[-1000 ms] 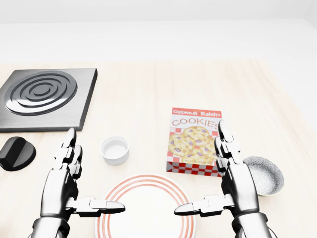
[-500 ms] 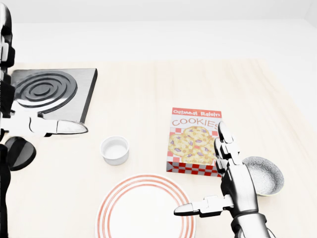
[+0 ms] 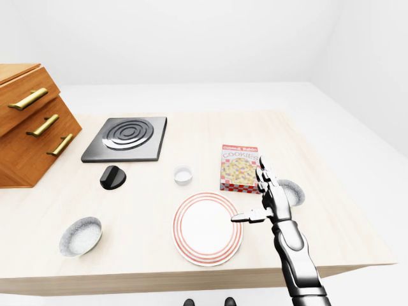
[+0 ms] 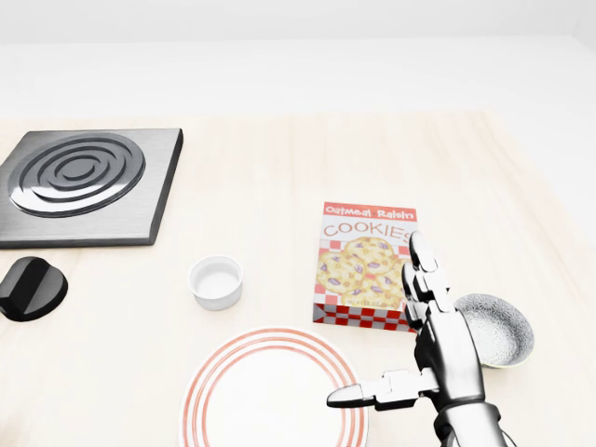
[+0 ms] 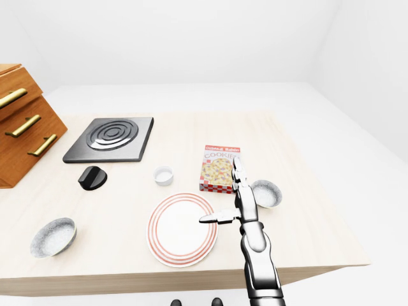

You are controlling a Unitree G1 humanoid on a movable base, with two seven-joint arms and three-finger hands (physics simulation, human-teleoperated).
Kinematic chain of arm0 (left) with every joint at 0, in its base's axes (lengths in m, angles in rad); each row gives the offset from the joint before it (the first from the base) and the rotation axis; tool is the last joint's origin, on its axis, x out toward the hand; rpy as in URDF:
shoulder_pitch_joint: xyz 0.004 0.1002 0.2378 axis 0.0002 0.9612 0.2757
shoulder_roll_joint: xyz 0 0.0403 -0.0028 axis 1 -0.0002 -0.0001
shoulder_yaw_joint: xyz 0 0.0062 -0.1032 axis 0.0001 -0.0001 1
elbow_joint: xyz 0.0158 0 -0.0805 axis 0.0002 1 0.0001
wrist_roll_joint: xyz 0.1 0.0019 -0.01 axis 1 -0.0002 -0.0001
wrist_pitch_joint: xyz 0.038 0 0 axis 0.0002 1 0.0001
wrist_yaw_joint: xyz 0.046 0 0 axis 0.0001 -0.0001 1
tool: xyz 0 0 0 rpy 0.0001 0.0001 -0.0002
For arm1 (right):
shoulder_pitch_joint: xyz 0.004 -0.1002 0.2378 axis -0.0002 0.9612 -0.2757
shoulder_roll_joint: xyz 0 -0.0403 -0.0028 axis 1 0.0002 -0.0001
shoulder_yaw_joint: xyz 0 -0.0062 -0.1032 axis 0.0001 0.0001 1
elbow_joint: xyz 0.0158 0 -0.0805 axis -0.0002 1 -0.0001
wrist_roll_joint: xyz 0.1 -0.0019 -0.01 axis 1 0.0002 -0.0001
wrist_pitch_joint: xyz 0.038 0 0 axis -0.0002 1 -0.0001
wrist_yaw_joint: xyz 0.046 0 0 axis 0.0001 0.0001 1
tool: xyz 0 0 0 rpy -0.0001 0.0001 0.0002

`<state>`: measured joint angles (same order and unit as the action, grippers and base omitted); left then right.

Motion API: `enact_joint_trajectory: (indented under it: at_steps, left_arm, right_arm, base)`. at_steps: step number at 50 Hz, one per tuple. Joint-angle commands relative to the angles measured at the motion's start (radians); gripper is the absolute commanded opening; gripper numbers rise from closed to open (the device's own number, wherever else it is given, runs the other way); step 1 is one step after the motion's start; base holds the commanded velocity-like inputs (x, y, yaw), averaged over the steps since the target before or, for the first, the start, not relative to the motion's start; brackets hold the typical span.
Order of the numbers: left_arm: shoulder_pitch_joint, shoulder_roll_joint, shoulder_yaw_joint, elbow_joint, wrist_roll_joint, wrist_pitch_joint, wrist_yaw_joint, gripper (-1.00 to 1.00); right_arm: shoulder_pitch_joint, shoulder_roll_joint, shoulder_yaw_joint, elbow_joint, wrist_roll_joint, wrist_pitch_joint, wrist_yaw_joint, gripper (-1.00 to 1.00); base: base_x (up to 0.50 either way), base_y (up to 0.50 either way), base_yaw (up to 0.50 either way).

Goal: Pick the akita bowl next to the plate and place it on the plate.

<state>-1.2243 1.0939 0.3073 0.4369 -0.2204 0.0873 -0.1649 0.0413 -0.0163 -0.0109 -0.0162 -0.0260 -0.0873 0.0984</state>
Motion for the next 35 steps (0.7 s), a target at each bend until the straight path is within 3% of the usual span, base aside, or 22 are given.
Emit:
enact_joint_trajectory:
  at_steps: [1, 3, 6, 7, 8, 9, 11, 12, 15, 16, 17, 18, 20, 22, 24, 26, 27, 35]
  left_arm:
    - [-0.165, 0.506, -0.002, 0.44, -0.103, 0.0, -0.021, 1.0]
    - [0.041, 0.634, 0.074, 0.498, -0.269, 0.0, 0.02, 1.0]
    - [0.667, 0.81, 0.301, 0.71, -0.701, 0.0, 0.066, 1.0]
    - [0.806, 0.816, 0.355, 0.806, -0.766, 0.0, 0.056, 1.0]
    - [0.892, 0.828, 0.391, 0.83, -0.814, 0.0, 0.054, 1.0]
    - [0.945, 0.807, 0.399, 0.856, -0.817, 0.0, 0.045, 1.0]
    - [0.988, 0.728, 0.387, 0.879, -0.788, 0.0, 0.052, 1.0]
    - [0.989, 0.726, 0.39, 0.878, -0.784, 0.0, 0.053, 1.0]
    - [1.036, 0.612, 0.405, 0.929, -0.747, -0.007, 0.049, 1.0]
    - [1.047, 0.61, 0.417, 0.926, -0.744, -0.007, 0.051, 1.0]
    - [1.067, 0.591, 0.422, 0.931, -0.729, -0.033, 0.052, 1.0]
    - [1.109, 0.545, 0.441, 0.953, -0.732, -0.039, 0.047, 1.0]
    - [1.196, 0.487, 0.469, 0.959, -0.727, -0.105, 0.064, 1.0]
    - [1.276, 0.413, 0.508, 0.958, -0.754, -0.117, 0.054, 1.0]
    - [1.304, 0.372, 0.51, 0.953, -0.751, -0.148, 0.06, 1.0]
    - [1.317, 0.333, 0.514, 0.952, -0.758, -0.155, 0.056, 1.0]
    - [1.326, 0.3, 0.508, 0.953, -0.755, -0.175, 0.054, 1.0]
    - [1.347, 0.244, 0.497, 0.953, -0.756, -0.175, 0.052, 1.0]
  right_arm:
    - [0.003, 0.0, 0.0, 0.01, -0.006, 0.0, -0.005, 1.0]
    - [0.003, 0.001, 0.003, 0.004, -0.009, 0.0, -0.007, 1.0]
    - [0.004, 0.001, 0.004, 0.003, -0.013, 0.0, -0.009, 1.0]
    - [0.003, 0.002, 0.004, 0.012, -0.016, 0.0, -0.012, 1.0]
    - [0.003, 0.002, 0.004, 0.014, -0.016, 0.0, -0.012, 1.0]
    - [0.002, 0.001, 0.005, 0.014, -0.017, 0.0, -0.012, 1.0]
    - [0.001, 0.0, 0.004, 0.017, -0.019, 0.0, -0.013, 1.0]
    - [0.001, 0.0, 0.004, 0.017, -0.019, 0.0, -0.013, 1.0]
    - [-0.002, 0.0, 0.003, 0.018, -0.022, 0.0, -0.016, 1.0]
    - [-0.002, 0.0, 0.003, 0.019, -0.022, 0.0, -0.016, 1.0]
    - [-0.004, -0.001, 0.002, 0.031, -0.022, 0.0, -0.016, 1.0]
    - [-0.005, -0.003, 0.002, 0.046, -0.026, 0.0, -0.016, 1.0]
    - [-0.004, -0.002, 0.004, 0.041, -0.033, 0.0, -0.02, 1.0]
    - [-0.011, -0.002, 0.004, 0.064, -0.04, 0.0, -0.024, 1.0]
    - [-0.013, -0.003, 0.009, 0.071, -0.058, 0.0, -0.032, 1.0]
    - [-0.016, -0.003, 0.011, 0.08, -0.064, 0.0, -0.032, 1.0]
    - [-0.023, -0.007, 0.01, 0.09, -0.085, 0.0, -0.047, 1.0]
    - [-0.025, -0.007, 0.012, 0.117, -0.094, 0.0, -0.038, 1.0]
  base:
    - [0.0, 0.0, 0.0]
    - [0.0, 0.0, 0.0]
    - [0.0, 0.0, 0.0]
    - [0.0, 0.0, 0.0]
    - [0.0, 0.0, 0.0]
    - [0.0, 0.0, 0.0]
    - [0.0, 0.0, 0.0]
    - [0.0, 0.0, 0.0]
    - [0.0, 0.0, 0.0]
    - [0.0, 0.0, 0.0]
    - [0.0, 0.0, 0.0]
    - [0.0, 0.0, 0.0]
    - [0.0, 0.0, 0.0]
    - [0.0, 0.0, 0.0]
    - [0.0, 0.0, 0.0]
    - [0.0, 0.0, 0.0]
    - [0.0, 0.0, 0.0]
    - [0.0, 0.0, 0.0]
